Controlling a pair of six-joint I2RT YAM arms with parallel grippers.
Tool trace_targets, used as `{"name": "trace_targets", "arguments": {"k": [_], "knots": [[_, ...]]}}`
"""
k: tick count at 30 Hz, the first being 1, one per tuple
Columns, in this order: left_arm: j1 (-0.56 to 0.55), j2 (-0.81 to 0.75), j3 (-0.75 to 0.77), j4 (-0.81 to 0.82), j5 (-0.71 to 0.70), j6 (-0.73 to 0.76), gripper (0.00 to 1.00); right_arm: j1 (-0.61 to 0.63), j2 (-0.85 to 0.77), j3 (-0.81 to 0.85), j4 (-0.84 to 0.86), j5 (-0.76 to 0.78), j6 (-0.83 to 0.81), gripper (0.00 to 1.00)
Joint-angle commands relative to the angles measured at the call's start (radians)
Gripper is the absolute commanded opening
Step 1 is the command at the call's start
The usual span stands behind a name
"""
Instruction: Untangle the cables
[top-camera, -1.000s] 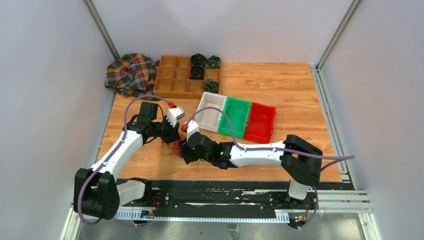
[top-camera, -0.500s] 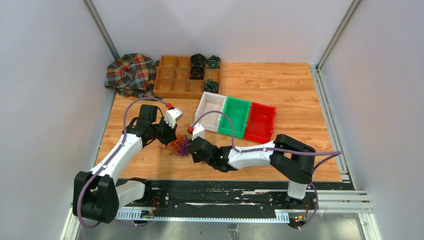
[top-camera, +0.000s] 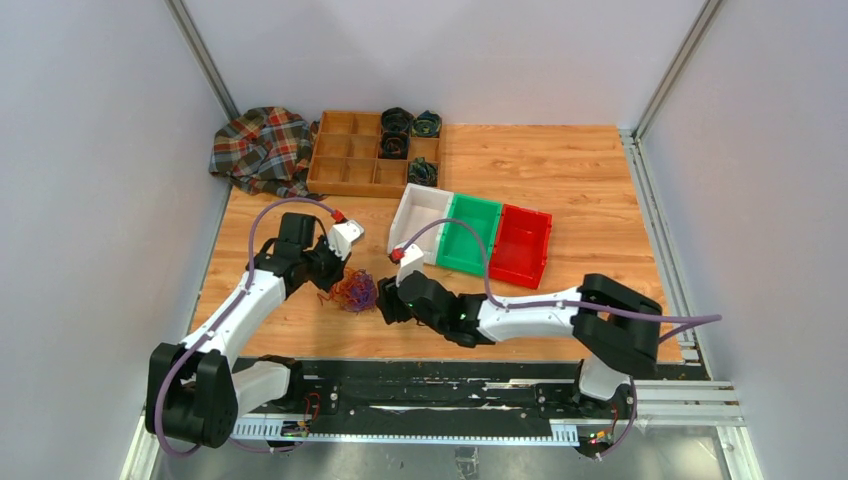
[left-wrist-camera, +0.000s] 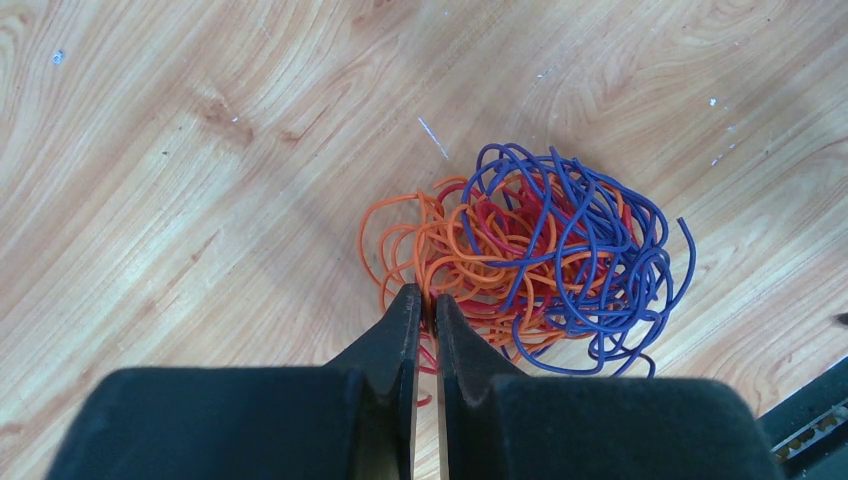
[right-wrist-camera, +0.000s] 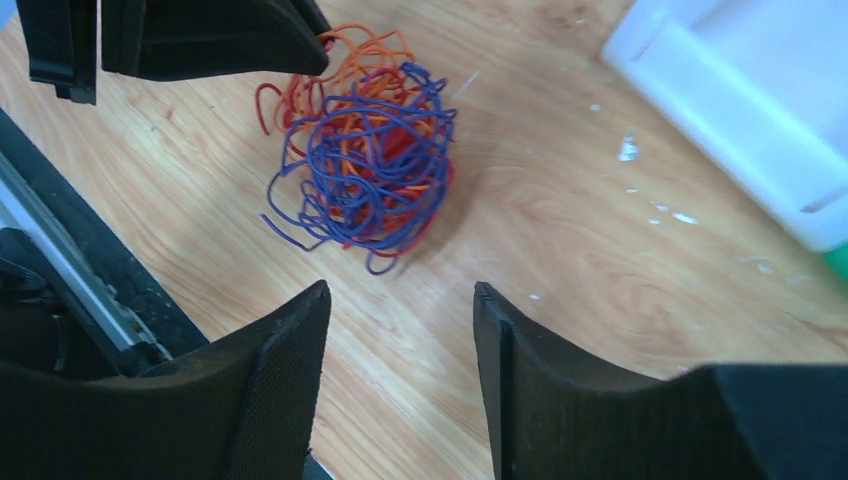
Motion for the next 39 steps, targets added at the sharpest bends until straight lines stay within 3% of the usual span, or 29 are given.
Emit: {"name": "trace_targets", "arguments": {"k": [1, 5, 8, 13, 17, 27, 39], "knots": [[-0.003, -0.022, -0.004, 0.001, 0.014, 0.015, 0.01, -0.008, 0.101, 0.089, 0.082, -0.063, -0.044, 0.59], [-0.002, -0.003, -0.004, 0.006, 0.021, 0.049, 0.01, -0.017, 0.17, 0.142, 0.14, -0.092, -0.069, 0.61], [-0.002, 0.024, 0.002, 0.003, 0.024, 0.064, 0.01, -0.032, 0.223, 0.183, 0.147, -0.112, -0.073, 0.55], [-0.002, 0.047, 0.004, 0.002, 0.015, 0.081, 0.01, -0.077, 0.288, 0.206, 0.165, -0.191, -0.011, 0.24], [-0.002, 0.039, -0.01, 0.019, -0.005, 0.094, 0.01, -0.079, 0.252, 0.145, 0.19, -0.194, 0.008, 0.01], [-0.002, -0.014, -0.057, 0.05, -0.113, 0.209, 0.01, -0.081, -0.013, -0.085, 0.203, -0.108, 0.04, 0.01], [-0.002, -0.043, -0.113, 0.083, -0.24, 0.301, 0.01, -0.097, -0.37, -0.147, 0.066, -0.033, -0.024, 0.01]]}}
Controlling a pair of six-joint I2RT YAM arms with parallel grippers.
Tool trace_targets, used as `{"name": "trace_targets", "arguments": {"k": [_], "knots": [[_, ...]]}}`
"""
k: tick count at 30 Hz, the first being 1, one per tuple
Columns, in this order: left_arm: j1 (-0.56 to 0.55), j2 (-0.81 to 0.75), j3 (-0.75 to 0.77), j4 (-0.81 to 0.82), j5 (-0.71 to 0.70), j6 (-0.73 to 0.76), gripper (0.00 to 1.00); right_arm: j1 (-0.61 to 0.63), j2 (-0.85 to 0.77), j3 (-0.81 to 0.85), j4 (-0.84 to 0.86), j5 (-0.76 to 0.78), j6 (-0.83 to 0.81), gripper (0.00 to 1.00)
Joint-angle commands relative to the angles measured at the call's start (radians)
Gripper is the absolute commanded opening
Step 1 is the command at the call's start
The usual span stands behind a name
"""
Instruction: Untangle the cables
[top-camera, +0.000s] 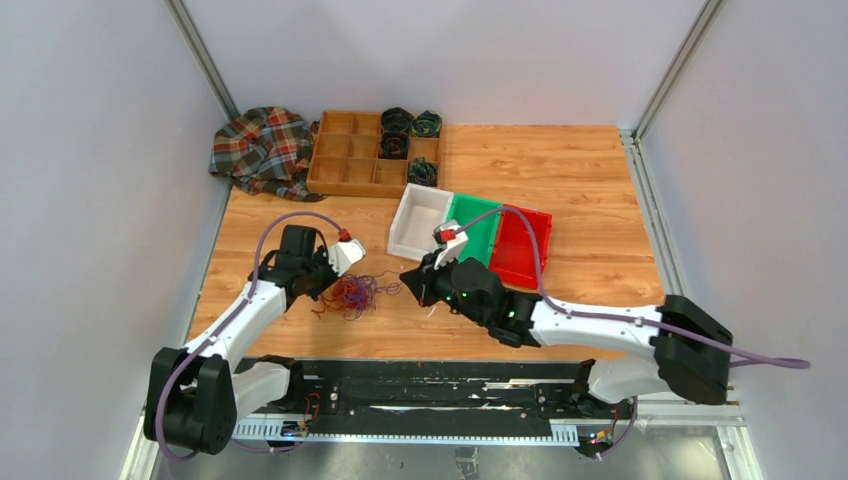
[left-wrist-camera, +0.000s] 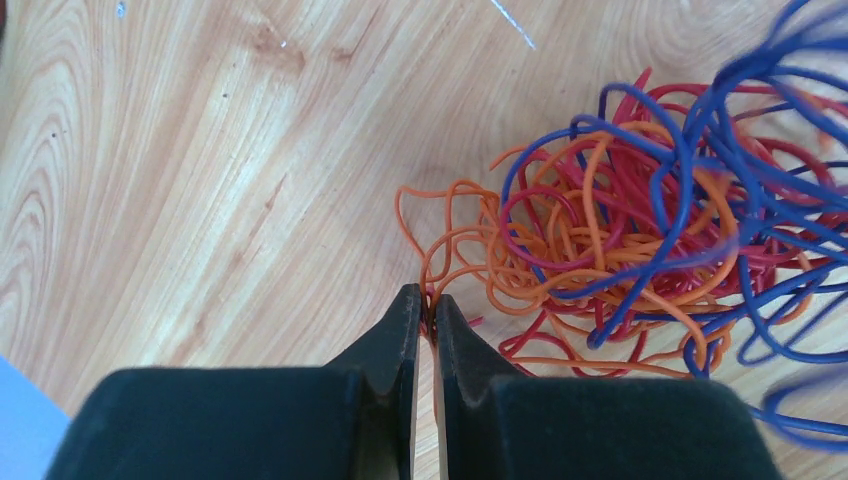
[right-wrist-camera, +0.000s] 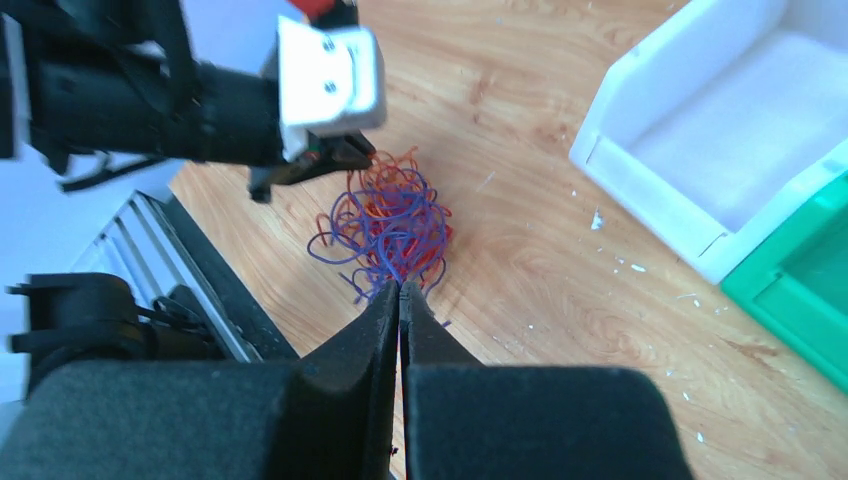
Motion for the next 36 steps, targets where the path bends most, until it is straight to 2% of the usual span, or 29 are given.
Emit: {"name": "trace_targets", "arguments": {"k": [1, 5, 8, 12, 14, 15, 20, 28, 31, 36], "knots": [[-0.002, -0.014, -0.019, 0.033, -0.05, 0.042, 0.01, -0.023, -0.141, -0.005, -0.067, 0.067, -0.039, 0.01], [-0.002, -0.036, -0.017, 0.025, -0.038, 0.045, 0.02, -0.048, -0.219, -0.001, -0.111, 0.055, -0.051, 0.01], [0.0, -0.063, 0.004, -0.016, -0.019, 0.058, 0.17, -0.063, -0.243, 0.018, -0.136, 0.025, -0.052, 0.0], [0.007, -0.104, 0.101, -0.197, 0.092, 0.078, 0.56, -0.066, -0.209, 0.063, -0.149, -0.062, -0.076, 0.0], [0.009, -0.124, 0.162, -0.346, 0.145, 0.141, 0.74, -0.066, -0.17, 0.093, -0.159, -0.114, -0.098, 0.01], [0.009, -0.138, 0.187, -0.402, 0.157, 0.171, 0.87, -0.066, -0.153, 0.111, -0.161, -0.146, -0.109, 0.01], [0.015, -0.193, 0.296, -0.577, 0.252, 0.221, 0.93, -0.066, -0.09, 0.176, -0.141, -0.225, -0.115, 0.01], [0.015, -0.169, 0.454, -0.596, 0.589, -0.001, 0.95, -0.068, 0.022, 0.234, -0.06, -0.376, -0.075, 0.01], [0.015, -0.168, 0.471, -0.598, 0.706, -0.028, 0.96, -0.07, 0.038, 0.242, -0.041, -0.399, -0.057, 0.01], [0.015, -0.19, 0.46, -0.598, 0.809, -0.033, 0.95, -0.086, 0.048, 0.246, -0.014, -0.482, -0.041, 0.01]]}}
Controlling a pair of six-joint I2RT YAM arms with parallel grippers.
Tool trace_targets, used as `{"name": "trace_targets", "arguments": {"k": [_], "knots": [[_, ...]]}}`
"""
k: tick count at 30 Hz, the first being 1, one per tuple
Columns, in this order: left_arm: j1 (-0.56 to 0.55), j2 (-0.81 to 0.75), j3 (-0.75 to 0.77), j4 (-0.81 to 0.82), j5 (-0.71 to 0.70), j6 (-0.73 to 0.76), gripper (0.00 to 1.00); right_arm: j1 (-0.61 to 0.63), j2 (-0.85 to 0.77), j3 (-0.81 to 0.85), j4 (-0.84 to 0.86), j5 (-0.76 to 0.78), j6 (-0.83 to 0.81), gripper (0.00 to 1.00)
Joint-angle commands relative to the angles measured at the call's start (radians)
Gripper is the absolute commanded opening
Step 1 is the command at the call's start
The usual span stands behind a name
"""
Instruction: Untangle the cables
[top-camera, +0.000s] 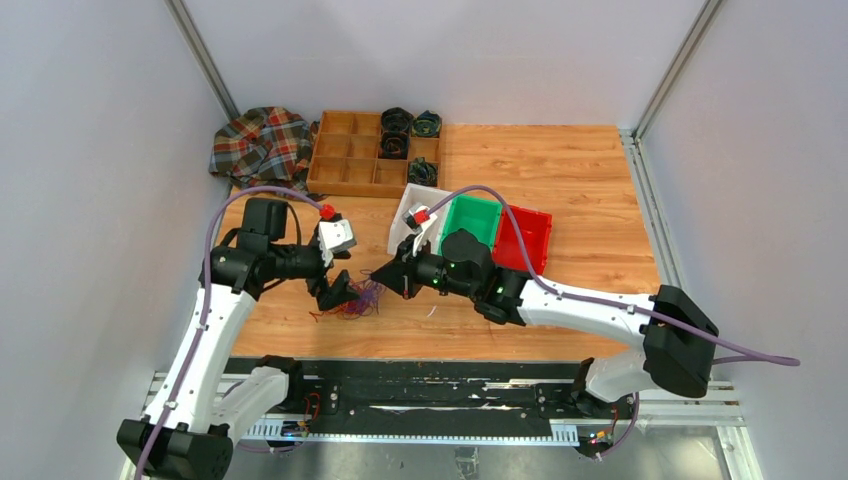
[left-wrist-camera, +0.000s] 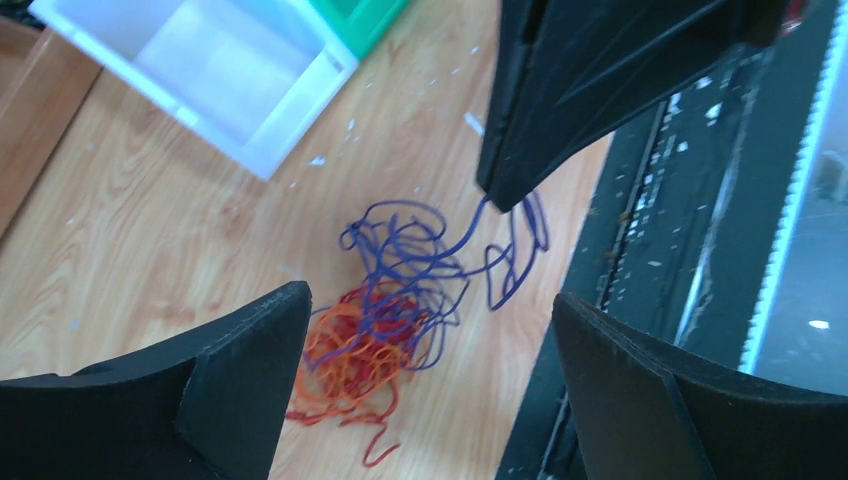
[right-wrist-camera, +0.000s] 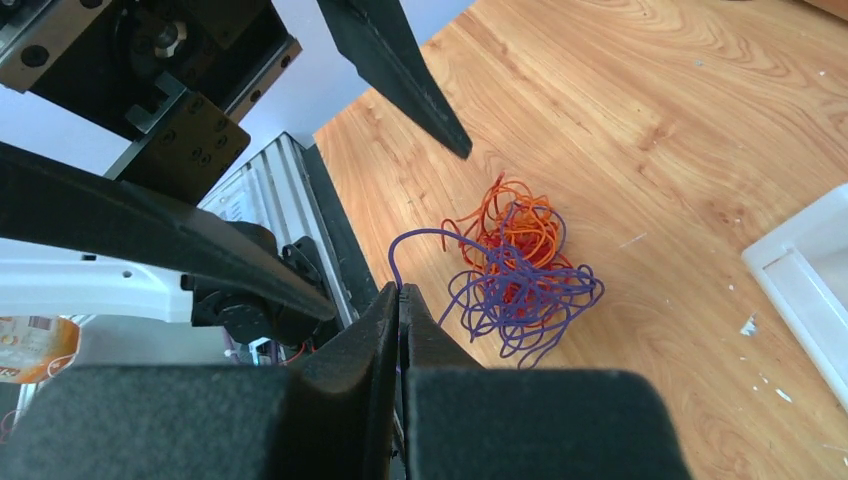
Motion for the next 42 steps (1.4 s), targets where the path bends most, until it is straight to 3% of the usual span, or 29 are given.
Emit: {"name": "trace_targets", "arguments": {"k": [1, 8, 19, 26, 33, 39, 42], "knots": [[0.005, -0.02, 0.006, -0.018, 0.169, -0.029, 0.95, -0.032, 0.005, 0.042, 0.068, -0.12, 0.025, 0.01], [0.005, 0.035, 0.018, -0.019, 0.246, -0.024, 0.93, -0.124, 0.025, 0.007, 0.162, -0.36, 0.128, 0.01], [0.005, -0.004, 0.024, -0.02, 0.265, 0.039, 0.9, -0.129, 0.027, 0.017, 0.142, -0.451, 0.121, 0.01], [0.005, -0.01, 0.081, -0.052, 0.118, 0.147, 0.75, -0.125, -0.006, 0.023, 0.097, -0.499, 0.105, 0.01], [0.005, 0.0, 0.098, -0.058, 0.209, 0.099, 0.74, -0.106, 0.029, 0.071, 0.069, -0.514, 0.092, 0.0], [0.005, -0.013, 0.064, -0.058, 0.176, 0.128, 0.71, -0.088, 0.035, 0.073, 0.086, -0.508, 0.099, 0.01], [0.005, -0.002, 0.065, -0.059, 0.184, 0.134, 0.63, -0.083, 0.043, 0.084, 0.08, -0.518, 0.097, 0.01]]}}
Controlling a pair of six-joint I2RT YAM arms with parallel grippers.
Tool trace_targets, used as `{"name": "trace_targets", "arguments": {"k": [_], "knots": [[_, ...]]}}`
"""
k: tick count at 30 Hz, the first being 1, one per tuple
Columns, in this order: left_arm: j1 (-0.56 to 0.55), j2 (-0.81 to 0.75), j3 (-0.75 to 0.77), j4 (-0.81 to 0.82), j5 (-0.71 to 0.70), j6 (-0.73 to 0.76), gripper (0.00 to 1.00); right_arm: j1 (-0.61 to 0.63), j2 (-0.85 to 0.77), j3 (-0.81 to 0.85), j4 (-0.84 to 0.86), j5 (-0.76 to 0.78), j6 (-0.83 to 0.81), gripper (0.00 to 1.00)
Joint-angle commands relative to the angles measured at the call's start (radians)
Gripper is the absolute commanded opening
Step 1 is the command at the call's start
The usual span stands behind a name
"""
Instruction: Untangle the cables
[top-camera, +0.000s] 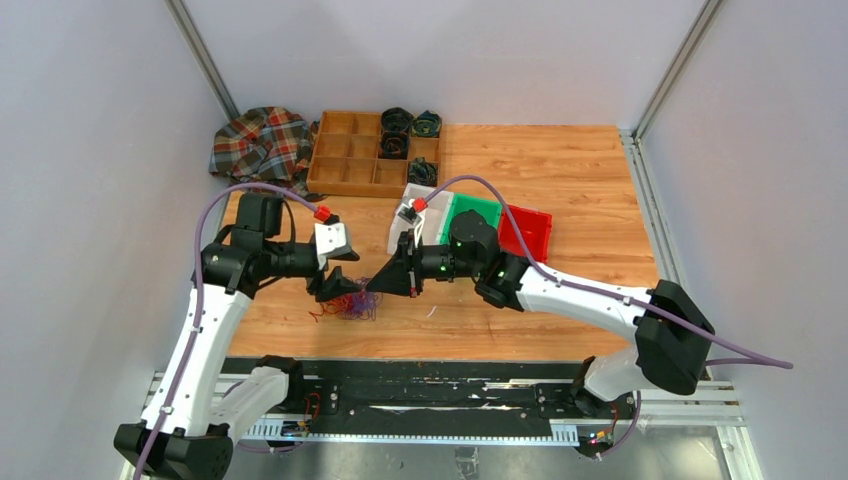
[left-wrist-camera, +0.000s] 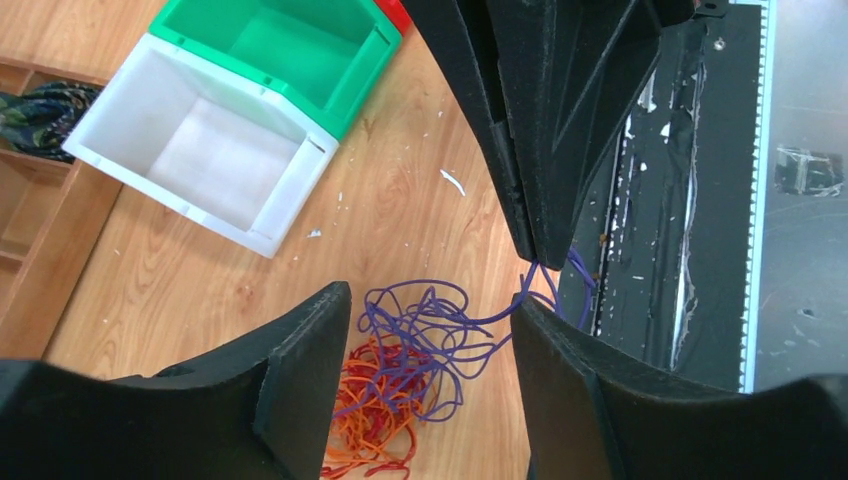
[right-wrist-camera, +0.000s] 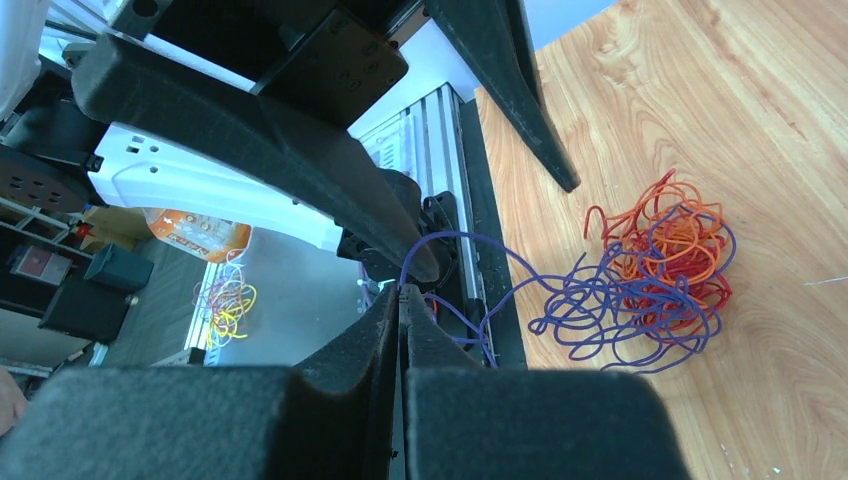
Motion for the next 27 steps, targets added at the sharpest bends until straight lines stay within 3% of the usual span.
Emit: {"name": "trace_targets", "arguments": {"k": [1, 4, 6, 15, 20, 25, 27], "knots": [[0.005, 0.004, -0.006, -0.008, 0.02, 0.02, 0.54, 0.019, 0.016, 0.042, 0.012, -0.028, -0.012, 0.0], [0.004, 0.022, -0.008, -0.009, 0.026, 0.019, 0.39, 0.022, 0.022, 0.045, 0.025, -0.025, -0.005, 0.01], [0.005, 0.025, -0.018, -0.01, 0.046, 0.01, 0.37, 0.024, 0.034, 0.053, 0.043, -0.032, 0.008, 0.0], [0.004, -0.065, -0.097, -0.008, 0.085, 0.016, 0.5, 0.026, 0.056, 0.082, 0.036, -0.042, 0.01, 0.01], [0.004, -0.069, -0.091, -0.009, 0.098, 0.014, 0.52, 0.027, 0.06, 0.099, 0.028, -0.066, 0.013, 0.01], [0.004, -0.05, -0.059, -0.009, 0.113, 0.021, 0.41, 0.026, 0.06, 0.108, 0.01, -0.082, 0.011, 0.01], [0.004, -0.049, -0.05, -0.009, 0.114, 0.017, 0.3, 0.023, 0.054, 0.126, -0.036, -0.099, -0.004, 0.01]]}}
